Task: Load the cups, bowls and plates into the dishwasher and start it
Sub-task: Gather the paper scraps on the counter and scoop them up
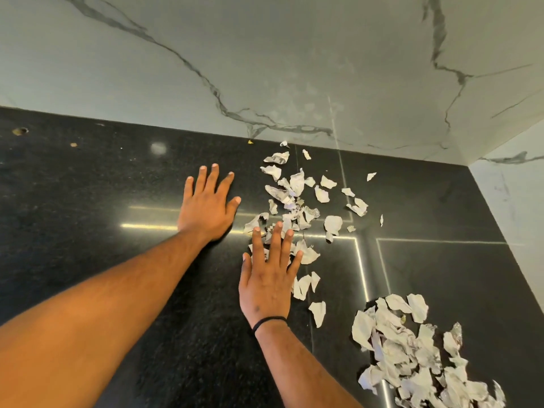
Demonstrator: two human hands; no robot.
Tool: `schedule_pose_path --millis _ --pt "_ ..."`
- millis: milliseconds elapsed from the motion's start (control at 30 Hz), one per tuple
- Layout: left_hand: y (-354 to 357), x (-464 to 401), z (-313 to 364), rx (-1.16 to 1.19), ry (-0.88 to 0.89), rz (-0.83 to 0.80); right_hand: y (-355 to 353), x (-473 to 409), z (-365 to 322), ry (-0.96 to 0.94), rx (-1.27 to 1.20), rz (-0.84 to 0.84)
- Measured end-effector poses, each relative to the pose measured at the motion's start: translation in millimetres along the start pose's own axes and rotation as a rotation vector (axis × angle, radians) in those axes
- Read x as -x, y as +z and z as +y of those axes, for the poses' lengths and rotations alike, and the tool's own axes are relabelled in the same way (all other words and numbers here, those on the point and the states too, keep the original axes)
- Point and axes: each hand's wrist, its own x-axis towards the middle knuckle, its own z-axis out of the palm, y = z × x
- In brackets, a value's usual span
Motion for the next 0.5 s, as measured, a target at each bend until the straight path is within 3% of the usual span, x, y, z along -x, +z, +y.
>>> schedule_pose_path --millis 333,500 --pt "2 0 -2 0.015 -0.005 0.014 -9 -16 -5 -0.102 -0.139 0.198" --pt "-3 -2 -5 0.144 -0.037 0.041 -17 -105 -38 -0.258 -0.018 -0.024"
